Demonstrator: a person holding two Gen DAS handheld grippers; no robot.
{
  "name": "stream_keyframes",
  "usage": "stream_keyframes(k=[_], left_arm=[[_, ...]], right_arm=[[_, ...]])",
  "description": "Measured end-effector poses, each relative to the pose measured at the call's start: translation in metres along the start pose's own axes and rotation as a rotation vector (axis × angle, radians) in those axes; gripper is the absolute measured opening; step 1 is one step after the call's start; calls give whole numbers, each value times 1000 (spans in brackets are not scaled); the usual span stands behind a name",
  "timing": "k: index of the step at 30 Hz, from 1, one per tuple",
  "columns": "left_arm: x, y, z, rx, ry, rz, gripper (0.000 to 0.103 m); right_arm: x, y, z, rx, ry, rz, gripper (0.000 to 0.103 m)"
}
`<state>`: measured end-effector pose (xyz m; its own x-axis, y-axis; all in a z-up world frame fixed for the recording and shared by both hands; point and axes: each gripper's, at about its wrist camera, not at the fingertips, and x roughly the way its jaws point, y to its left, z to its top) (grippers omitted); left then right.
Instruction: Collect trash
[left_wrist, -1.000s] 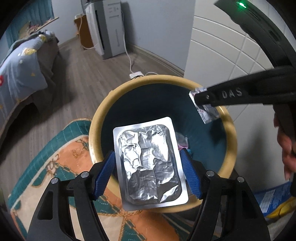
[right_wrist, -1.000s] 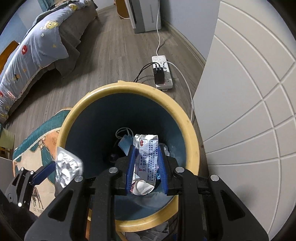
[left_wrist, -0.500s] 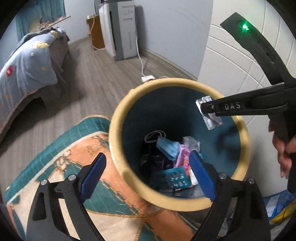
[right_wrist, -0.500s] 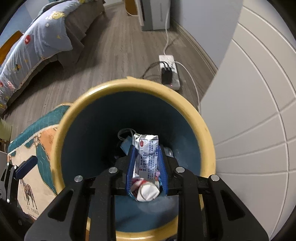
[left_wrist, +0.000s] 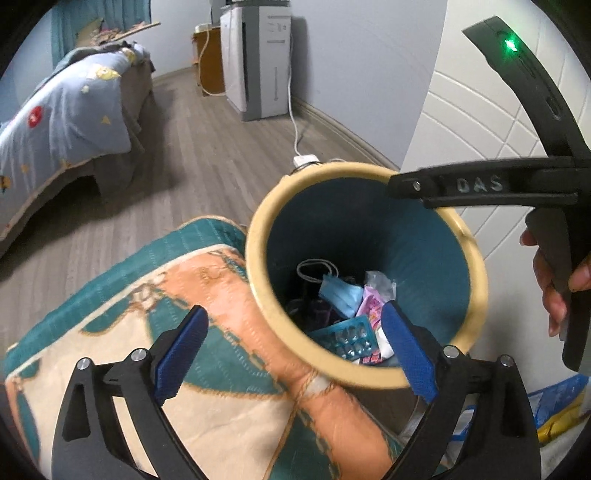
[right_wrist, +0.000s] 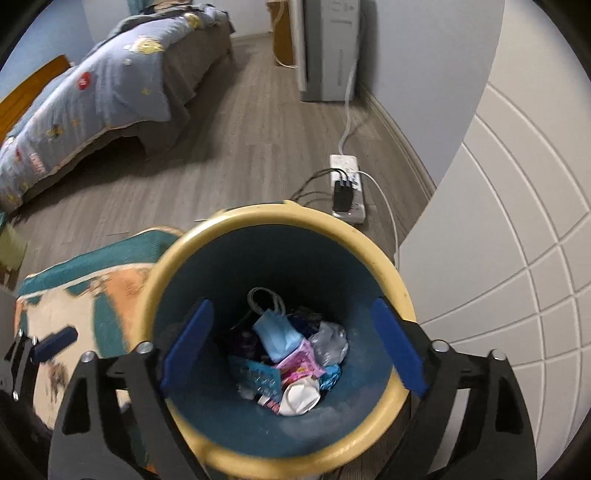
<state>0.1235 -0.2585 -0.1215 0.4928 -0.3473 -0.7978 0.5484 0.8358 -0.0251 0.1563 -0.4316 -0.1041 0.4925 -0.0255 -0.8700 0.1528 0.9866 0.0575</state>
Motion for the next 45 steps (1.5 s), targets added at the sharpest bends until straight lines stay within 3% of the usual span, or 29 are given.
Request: stream_keyframes(k=[2, 9, 14, 17, 21, 25, 28, 31, 36, 45], left_arm=[[-21, 3, -2, -7, -21, 3, 97], [-84, 6, -4, -16, -70, 16, 98], [-126, -4, -8, 9, -105, 12, 98], [-149, -8, -17, -5, -130, -17, 98], [-176, -11, -28, -45, -194, 7, 98], [-186, -21, -38, -24, -215, 49, 98], [-189, -23, -42, -27, -234, 106, 98], [-193, -16, -42, -47, -268, 90, 98], [-200, -11, -44, -53, -285, 98, 98], [-208, -7, -50, -54, -285, 104, 98]], right_arm=[[-20, 6, -6, -12, -11, -8, 97], [-86, 4, -34, 70, -32, 24, 97], [-122, 3, -60, 66, -71, -11, 97], [-143, 4, -71, 73, -115, -16, 97], [-173, 6, -77, 70, -194, -77, 97], [-199, 11, -82, 72, -273, -69, 97], [-203, 17, -91, 65, -245, -80, 97], [-204, 21, -99, 60, -214, -71, 97], [-229, 29, -104, 21, -306, -95, 97], [-232, 47, -109, -38, -327, -128, 97]])
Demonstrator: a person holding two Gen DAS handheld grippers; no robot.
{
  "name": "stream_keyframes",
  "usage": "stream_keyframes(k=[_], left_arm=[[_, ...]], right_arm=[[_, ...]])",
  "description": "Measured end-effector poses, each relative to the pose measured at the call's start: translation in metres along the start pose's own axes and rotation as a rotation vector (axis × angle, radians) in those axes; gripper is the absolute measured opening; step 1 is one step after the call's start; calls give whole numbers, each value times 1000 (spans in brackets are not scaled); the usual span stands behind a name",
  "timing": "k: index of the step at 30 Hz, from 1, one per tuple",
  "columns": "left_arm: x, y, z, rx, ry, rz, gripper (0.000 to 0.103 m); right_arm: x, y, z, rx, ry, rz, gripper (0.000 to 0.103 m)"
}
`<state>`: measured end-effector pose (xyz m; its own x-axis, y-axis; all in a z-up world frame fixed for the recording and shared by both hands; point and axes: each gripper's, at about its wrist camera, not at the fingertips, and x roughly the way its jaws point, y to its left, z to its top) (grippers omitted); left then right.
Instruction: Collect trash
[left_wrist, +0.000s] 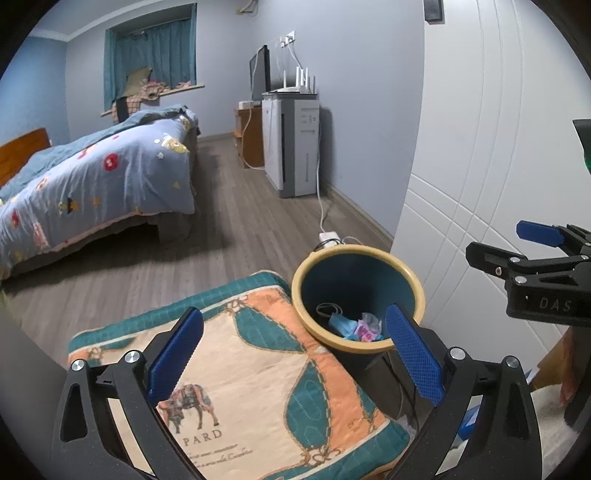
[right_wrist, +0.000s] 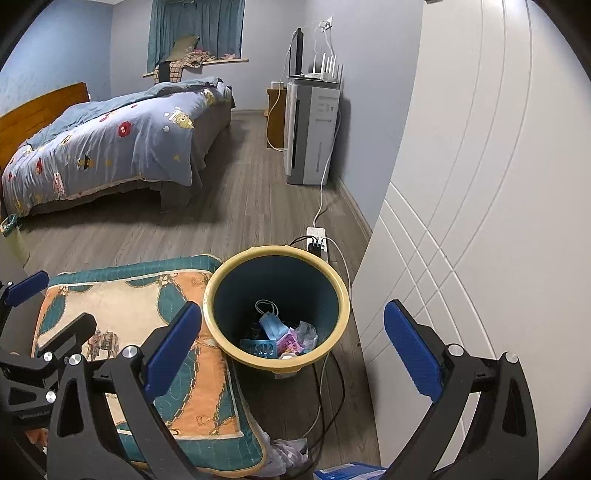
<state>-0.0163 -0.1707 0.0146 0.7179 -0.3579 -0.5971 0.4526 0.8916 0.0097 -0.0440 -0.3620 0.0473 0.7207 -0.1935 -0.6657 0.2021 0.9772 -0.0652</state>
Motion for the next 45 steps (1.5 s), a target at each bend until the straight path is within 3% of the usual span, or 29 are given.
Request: stream_keyframes(k=[45], left_arm=[[-9, 2, -1, 7, 1, -7, 98]], right_arm=[[-1, 1, -2, 16, 2, 0, 97]])
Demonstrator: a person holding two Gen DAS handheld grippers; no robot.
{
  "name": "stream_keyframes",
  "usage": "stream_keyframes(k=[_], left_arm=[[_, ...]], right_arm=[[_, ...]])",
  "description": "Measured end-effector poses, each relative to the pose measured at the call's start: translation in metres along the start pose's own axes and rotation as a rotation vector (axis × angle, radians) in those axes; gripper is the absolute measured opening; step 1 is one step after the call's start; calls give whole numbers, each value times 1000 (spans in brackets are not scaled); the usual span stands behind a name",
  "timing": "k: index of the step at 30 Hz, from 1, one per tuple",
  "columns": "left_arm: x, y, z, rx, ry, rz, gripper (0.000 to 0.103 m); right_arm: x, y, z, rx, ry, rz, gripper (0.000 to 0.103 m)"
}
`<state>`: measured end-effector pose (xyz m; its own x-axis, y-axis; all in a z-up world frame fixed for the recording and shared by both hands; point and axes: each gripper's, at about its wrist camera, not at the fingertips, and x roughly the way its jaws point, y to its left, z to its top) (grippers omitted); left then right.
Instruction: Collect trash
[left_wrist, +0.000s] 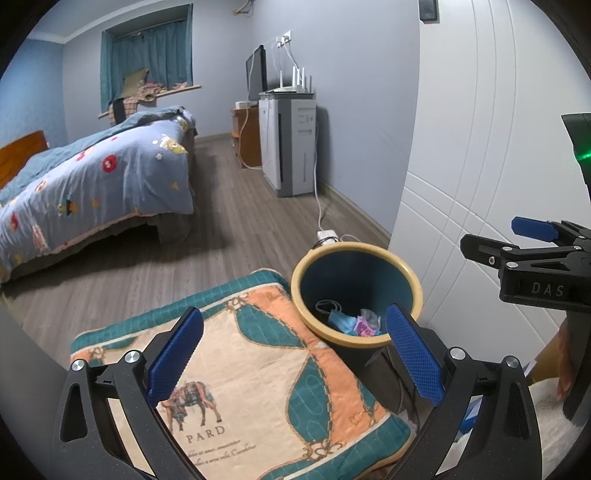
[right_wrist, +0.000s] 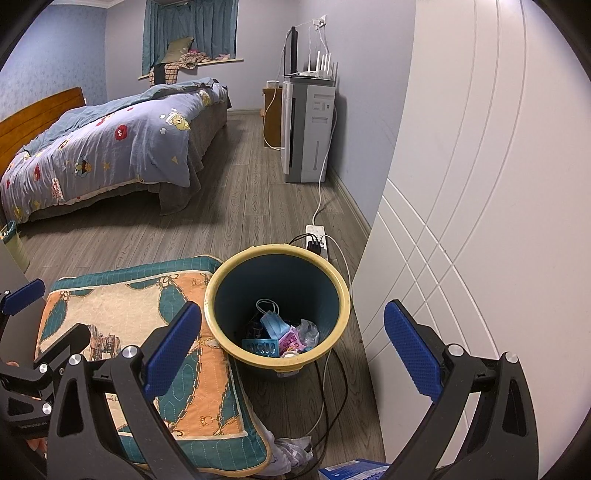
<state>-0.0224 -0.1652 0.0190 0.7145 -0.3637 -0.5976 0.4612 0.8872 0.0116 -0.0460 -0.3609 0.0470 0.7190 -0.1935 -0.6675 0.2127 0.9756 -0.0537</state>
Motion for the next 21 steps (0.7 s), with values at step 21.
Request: stream_keyframes(k=[21], left_arm=[[0, 1, -2, 5, 0, -10, 98]], right_arm=[[0, 1, 0, 4, 2, -2, 97]])
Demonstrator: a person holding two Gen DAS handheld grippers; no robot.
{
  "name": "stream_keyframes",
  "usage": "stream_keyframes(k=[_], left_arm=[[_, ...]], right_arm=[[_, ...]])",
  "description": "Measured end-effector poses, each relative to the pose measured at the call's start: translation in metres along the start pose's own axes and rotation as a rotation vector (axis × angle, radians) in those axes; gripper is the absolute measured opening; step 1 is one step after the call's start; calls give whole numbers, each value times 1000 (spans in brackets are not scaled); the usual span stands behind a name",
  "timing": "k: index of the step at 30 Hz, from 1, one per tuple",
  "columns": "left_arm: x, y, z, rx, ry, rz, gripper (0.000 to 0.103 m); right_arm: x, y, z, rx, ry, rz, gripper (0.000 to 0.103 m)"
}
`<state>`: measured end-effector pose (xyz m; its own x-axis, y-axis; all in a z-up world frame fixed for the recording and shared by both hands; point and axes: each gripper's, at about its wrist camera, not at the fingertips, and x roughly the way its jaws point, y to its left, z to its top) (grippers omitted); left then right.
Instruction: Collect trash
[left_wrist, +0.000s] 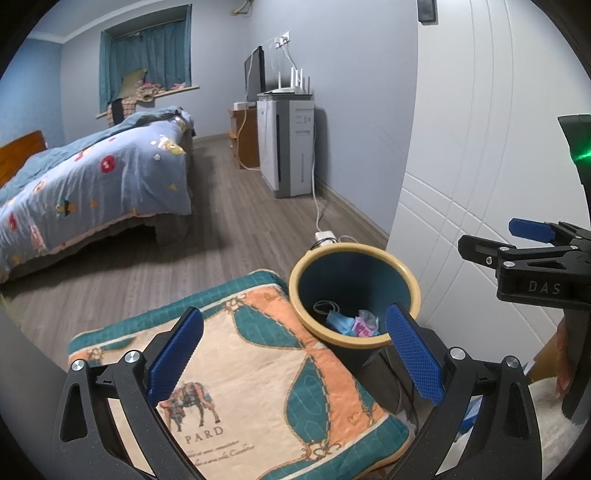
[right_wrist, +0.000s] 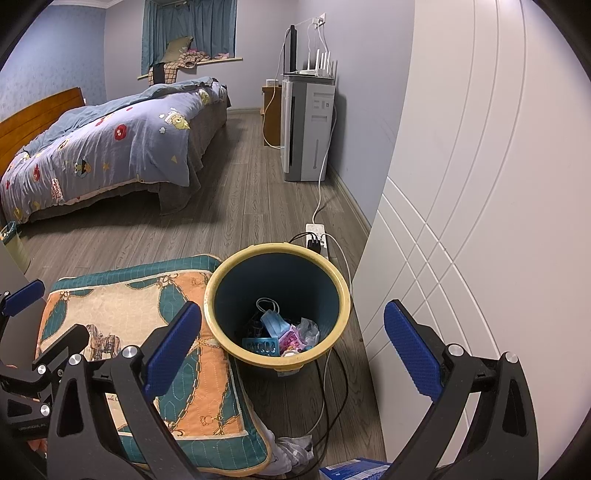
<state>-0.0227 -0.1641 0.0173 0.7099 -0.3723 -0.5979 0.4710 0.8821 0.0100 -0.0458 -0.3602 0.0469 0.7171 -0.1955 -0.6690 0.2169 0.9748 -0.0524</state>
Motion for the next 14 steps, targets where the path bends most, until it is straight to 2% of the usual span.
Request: stream_keyframes(k=[7, 10, 14], left_arm=[[0, -4, 2, 47, 7, -12, 98], [-1, -7, 4, 73, 16, 48, 98], [-5, 9, 9, 18, 44, 39, 98]], right_arm=[[3, 2, -3, 16, 9, -17, 97], [7, 0, -5, 51, 28, -48, 97], [18, -8, -6, 146, 88, -112, 97]])
